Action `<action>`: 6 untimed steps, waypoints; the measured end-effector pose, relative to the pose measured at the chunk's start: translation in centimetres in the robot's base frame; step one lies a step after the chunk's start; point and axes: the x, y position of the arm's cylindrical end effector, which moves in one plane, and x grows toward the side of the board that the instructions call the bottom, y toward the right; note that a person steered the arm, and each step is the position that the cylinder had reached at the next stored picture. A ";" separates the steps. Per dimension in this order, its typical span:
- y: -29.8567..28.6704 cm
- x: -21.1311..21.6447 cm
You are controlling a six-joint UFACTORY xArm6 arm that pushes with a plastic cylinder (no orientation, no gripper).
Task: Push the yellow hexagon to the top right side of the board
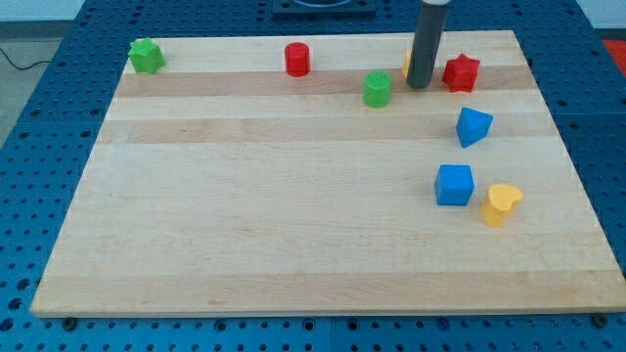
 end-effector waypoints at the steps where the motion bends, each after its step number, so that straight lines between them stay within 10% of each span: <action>1: 0.2 -2.1; 6: -4.0 -4.9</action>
